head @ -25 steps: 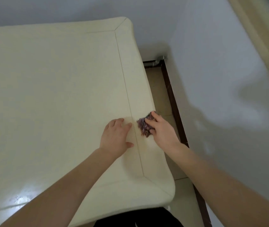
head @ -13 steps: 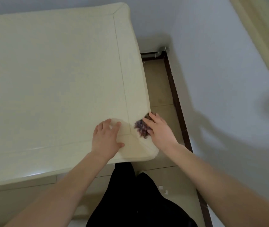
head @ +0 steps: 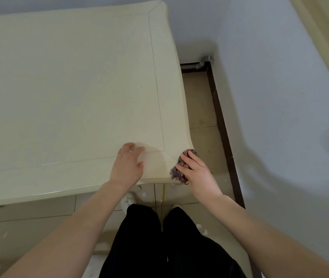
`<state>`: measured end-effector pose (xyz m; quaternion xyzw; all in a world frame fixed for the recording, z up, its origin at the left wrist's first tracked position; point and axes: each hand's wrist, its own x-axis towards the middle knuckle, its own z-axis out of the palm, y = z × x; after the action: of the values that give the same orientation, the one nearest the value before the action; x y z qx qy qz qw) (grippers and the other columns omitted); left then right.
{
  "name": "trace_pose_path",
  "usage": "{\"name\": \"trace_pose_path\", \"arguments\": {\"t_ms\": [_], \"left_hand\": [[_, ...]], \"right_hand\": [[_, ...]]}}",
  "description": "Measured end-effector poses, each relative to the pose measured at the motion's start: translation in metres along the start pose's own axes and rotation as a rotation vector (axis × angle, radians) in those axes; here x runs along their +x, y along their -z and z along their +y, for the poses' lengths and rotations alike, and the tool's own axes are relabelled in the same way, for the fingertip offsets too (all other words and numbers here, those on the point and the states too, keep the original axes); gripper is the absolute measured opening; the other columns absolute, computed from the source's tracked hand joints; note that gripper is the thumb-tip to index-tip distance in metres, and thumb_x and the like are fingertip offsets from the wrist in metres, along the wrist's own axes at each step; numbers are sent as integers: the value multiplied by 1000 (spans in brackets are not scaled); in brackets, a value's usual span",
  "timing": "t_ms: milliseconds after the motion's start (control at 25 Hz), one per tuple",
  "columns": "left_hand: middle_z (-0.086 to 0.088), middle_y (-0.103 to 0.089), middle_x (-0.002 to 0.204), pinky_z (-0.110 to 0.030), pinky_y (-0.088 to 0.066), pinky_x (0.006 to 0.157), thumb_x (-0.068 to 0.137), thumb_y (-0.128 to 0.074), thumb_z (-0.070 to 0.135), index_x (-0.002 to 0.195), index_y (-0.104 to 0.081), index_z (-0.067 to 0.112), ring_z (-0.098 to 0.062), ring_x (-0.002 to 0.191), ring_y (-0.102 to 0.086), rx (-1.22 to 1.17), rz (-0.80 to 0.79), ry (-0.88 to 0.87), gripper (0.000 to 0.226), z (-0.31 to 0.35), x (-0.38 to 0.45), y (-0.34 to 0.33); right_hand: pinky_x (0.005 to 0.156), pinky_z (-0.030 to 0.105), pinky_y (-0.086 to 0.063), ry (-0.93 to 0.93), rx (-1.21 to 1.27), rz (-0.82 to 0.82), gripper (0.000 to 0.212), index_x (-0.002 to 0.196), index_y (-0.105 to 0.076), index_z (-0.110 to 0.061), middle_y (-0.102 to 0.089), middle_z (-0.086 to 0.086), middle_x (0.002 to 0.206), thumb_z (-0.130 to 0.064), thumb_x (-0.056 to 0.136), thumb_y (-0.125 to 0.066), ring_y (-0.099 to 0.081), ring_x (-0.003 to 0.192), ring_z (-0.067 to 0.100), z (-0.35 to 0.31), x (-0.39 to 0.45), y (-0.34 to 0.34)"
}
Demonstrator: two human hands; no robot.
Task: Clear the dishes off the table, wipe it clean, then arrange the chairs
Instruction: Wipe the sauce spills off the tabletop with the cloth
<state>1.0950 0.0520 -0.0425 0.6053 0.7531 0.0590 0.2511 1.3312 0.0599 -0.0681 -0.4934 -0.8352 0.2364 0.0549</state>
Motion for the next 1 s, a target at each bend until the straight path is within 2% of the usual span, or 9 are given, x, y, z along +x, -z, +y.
{"name": "trace_pose_path", "arguments": {"t_ms": [120, 200, 360, 480, 560, 640, 800, 880, 1000], "left_hand": [[-11, -47, 130, -34, -40, 101, 84, -53, 1, 128, -57, 13, -28, 120, -46, -31, 69, -34, 46, -11, 2, 7], [-12, -51, 123, -36, -44, 97, 81, -50, -4, 125, -59, 11, -30, 113, -51, -36, 101, -28, 47, -22, 7, 14], [-12, -51, 125, -36, -41, 98, 83, -53, 2, 128, -56, 15, -31, 113, -48, 71, 47, -1, 47, -55, 9, 31], [-8, -43, 139, -37, -35, 105, 86, -56, 15, 135, -49, 21, -31, 126, -36, 177, -3, 31, 50, -83, 6, 43], [-6, -39, 143, -37, -34, 106, 88, -54, 17, 137, -46, 22, -30, 131, -31, 187, -13, 35, 50, -98, 5, 49], [-6, -41, 141, -36, -36, 105, 88, -51, 9, 136, -48, 20, -29, 129, -34, 107, -7, 35, 49, -109, 3, 52], [-11, -52, 128, -36, -39, 100, 82, -47, -2, 129, -55, 13, -31, 119, -45, 3, 56, -14, 49, -119, 2, 56], [-12, -54, 124, -36, -41, 97, 82, -47, -2, 127, -57, 12, -31, 115, -49, -32, 63, -4, 48, -122, 1, 59], [-12, -55, 119, -35, -46, 90, 82, -47, -4, 125, -60, 11, -30, 109, -54, -68, 80, -9, 47, -131, -1, 61]], "right_hand": [[116, 37, 10, -26, -78, -14, 62, 144, -37, -18, -12, 4, 159, 0, 87, -52, 2, 147, 23, -27, 16, -10], [112, 36, 13, -9, -83, -23, 64, 145, -35, -18, -11, 6, 159, -3, 86, -56, 4, 147, 24, -56, 37, -19], [115, 49, -17, 235, 90, -153, 48, 131, -55, -12, -39, 15, 147, -4, 84, -57, -26, 141, 36, -110, 80, -31], [108, 43, -36, 14, 215, 99, 38, 120, -64, -17, -52, 14, 133, -7, 84, -60, -46, 124, 35, -83, 68, -18], [107, 43, -38, -266, 157, 187, 41, 125, -61, -22, -48, 7, 136, -7, 86, -57, -39, 127, 27, -65, 48, -14], [111, 45, -34, -353, 55, 185, 44, 129, -58, -20, -42, 11, 139, -9, 86, -57, -34, 130, 31, -81, 47, -27], [93, 46, -43, -55, 3, 73, 39, 111, -66, -26, -54, 13, 122, -27, 72, -62, -49, 111, 38, -170, 69, -68], [83, 41, -44, 64, 47, -34, 30, 102, -69, -25, -57, 10, 110, -25, 73, -60, -52, 100, 36, -198, 80, -69], [86, 36, -44, -82, 234, 68, 25, 95, -71, -18, -56, 12, 101, -8, 75, -59, -52, 95, 32, -170, 90, -35]]}}
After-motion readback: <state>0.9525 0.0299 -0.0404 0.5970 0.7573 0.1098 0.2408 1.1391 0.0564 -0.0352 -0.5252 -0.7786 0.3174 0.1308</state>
